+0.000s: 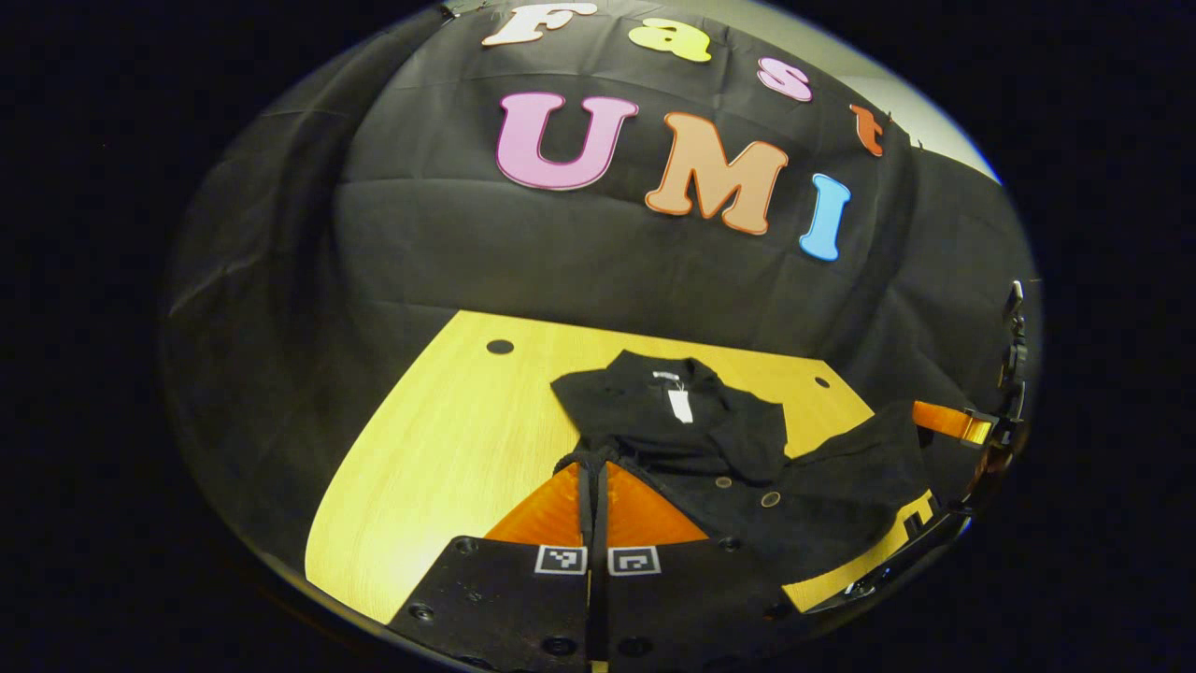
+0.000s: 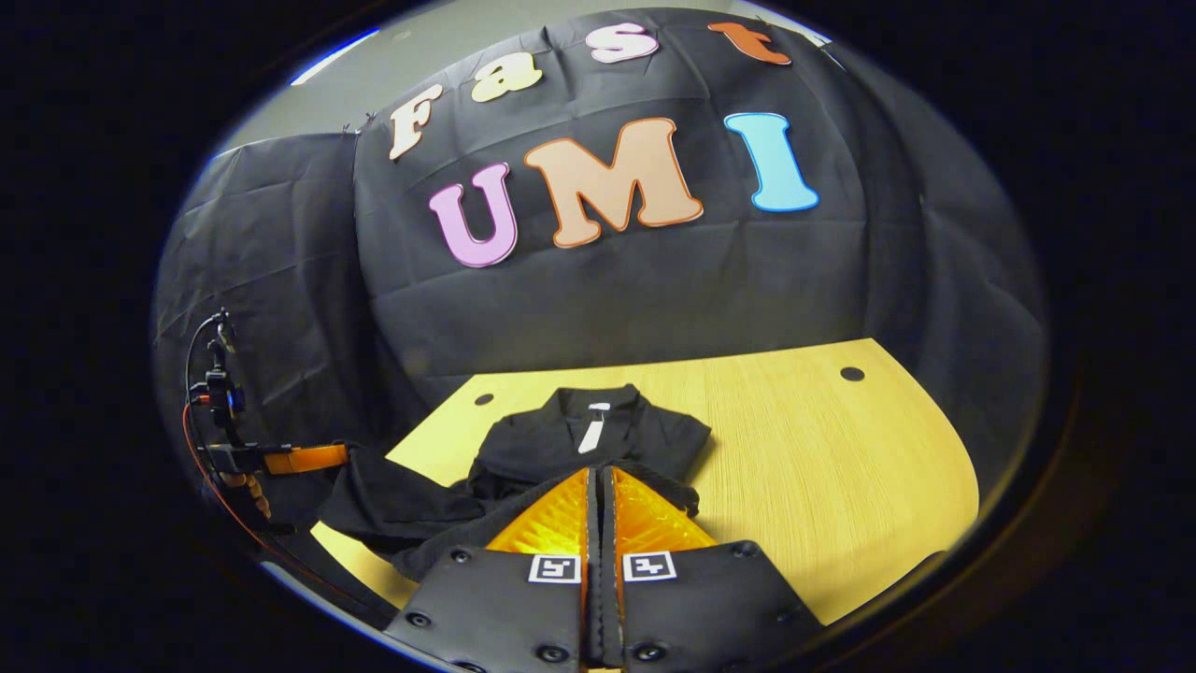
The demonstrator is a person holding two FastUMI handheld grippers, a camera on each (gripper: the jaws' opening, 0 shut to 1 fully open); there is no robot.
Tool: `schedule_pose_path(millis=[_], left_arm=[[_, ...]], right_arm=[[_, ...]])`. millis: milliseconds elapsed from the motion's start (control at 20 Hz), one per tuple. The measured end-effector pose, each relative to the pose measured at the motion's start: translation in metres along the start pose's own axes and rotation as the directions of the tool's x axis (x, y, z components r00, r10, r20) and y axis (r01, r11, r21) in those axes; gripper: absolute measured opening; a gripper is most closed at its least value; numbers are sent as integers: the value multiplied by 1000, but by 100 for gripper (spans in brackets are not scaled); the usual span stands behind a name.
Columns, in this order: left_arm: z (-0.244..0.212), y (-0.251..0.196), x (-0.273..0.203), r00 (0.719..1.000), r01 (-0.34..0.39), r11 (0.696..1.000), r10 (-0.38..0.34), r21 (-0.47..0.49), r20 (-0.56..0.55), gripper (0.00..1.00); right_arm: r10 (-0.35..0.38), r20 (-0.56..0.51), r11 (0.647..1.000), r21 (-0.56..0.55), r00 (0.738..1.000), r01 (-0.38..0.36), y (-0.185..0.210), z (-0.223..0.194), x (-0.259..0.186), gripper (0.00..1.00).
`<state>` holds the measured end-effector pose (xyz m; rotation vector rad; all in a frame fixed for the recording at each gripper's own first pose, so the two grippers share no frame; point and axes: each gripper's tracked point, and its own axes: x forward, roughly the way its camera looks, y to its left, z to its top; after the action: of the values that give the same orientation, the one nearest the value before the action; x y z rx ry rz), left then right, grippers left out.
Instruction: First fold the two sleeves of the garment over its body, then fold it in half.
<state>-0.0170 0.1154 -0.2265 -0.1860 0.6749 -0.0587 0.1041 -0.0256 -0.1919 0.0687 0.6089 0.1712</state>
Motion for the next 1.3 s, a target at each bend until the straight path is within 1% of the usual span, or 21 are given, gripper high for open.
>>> schedule_pose_path(millis=[50,150,350,500,550,600,800,950,1000,1050,1100,1150,1200,1250,1300], left_arm=[[7,1,7,1000,0,1000,0,-5,2,0],[20,5,21,1000,-6,1000,6,-12,19,0],[46,10,58,999,-4,1000,4,-8,45,0],[58,15,89,999,-7,1000,7,-6,37,0],[61,16,98,999,-5,1000,6,-11,32,0],[62,19,108,1000,-9,1000,9,-10,27,0],[63,29,151,1000,-20,1000,20,10,-13,0],[73,35,187,1000,-30,999,30,32,4,0],[74,40,200,999,-48,998,48,51,2,0],[78,49,211,996,-94,992,94,87,7,0],[82,62,218,985,-171,978,169,118,33,0],[98,68,219,970,-234,962,223,139,93,29],[119,62,230,969,-213,967,191,137,159,58],[131,45,221,965,-177,975,146,131,216,88],[147,33,216,959,-151,980,113,131,262,90]], right_arm=[[0,18,1000,5,1000,0,-1,8,5,0],[-2,36,1000,11,999,1,-3,22,20,2],[-18,58,1000,15,998,18,-15,46,46,2],[-37,64,999,29,997,35,-25,58,70,2],[-47,61,998,34,997,45,-30,62,80,5],[-56,57,998,41,997,54,-35,65,88,2],[-96,36,994,65,995,93,-50,69,125,2],[-129,28,989,70,991,127,-57,73,155,2],[-147,33,987,73,989,144,-60,77,167,2],[-189,25,979,75,982,187,-67,80,178,2],[-258,54,965,66,965,254,-79,87,181,4],[-301,124,953,61,945,296,-83,92,183,34],[-316,182,949,53,931,312,-85,116,181,65],[-313,216,950,45,925,310,-79,125,177,95],[-314,227,949,36,922,314,-77,127,174,97]])
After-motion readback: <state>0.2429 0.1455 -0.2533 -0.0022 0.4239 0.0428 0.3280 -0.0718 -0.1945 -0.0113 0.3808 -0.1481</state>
